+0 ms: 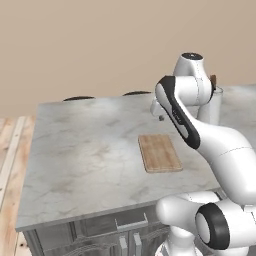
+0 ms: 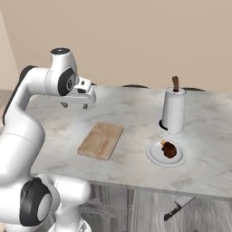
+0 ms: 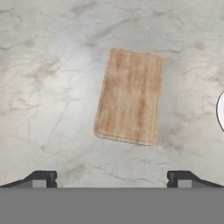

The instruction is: Pick up the knife from the drawer and place it on the cutting board. Then place the meat from the plate to the cutting board.

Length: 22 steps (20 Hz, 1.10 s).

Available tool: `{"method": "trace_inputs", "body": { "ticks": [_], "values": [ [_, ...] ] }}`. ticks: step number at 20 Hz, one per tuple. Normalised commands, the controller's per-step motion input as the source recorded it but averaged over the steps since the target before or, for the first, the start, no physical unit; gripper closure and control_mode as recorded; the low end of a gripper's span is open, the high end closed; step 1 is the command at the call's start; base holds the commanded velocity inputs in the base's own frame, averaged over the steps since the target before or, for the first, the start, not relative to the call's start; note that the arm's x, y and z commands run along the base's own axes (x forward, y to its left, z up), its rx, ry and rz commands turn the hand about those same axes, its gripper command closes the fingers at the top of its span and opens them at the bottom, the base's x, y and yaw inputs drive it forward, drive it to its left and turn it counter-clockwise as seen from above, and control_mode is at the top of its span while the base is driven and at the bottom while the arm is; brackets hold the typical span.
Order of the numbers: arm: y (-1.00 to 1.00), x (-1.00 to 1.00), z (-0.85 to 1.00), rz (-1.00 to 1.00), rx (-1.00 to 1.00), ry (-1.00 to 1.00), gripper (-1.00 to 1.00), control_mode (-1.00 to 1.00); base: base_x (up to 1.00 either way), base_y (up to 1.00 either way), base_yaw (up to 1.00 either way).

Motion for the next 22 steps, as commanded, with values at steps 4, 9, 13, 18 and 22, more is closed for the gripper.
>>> {"method": "trace_inputs", "body": {
  "ticks": [4, 9, 13, 18, 22],
  "values": [
    [0.00, 0.00, 0.00, 0.00, 0.00, 0.00, -1.00, 1.00, 0.13, 0.00, 0.00],
    [0.00, 0.00, -0.09, 0.00, 0.00, 0.00, -1.00, -1.00, 0.00, 0.00, 0.00],
    [-0.21, -0.19, -0.08, 0.00, 0.00, 0.00, -1.00, -1.00, 0.00, 0.00, 0.00],
    [-0.50, -0.41, -0.10, 0.00, 0.00, 0.00, -1.00, -1.00, 0.00, 0.00, 0.00],
    [-0.43, -0.63, -0.25, 0.00, 0.00, -0.01, -1.00, -1.00, 0.00, 0.00, 0.00]
  ]
}}
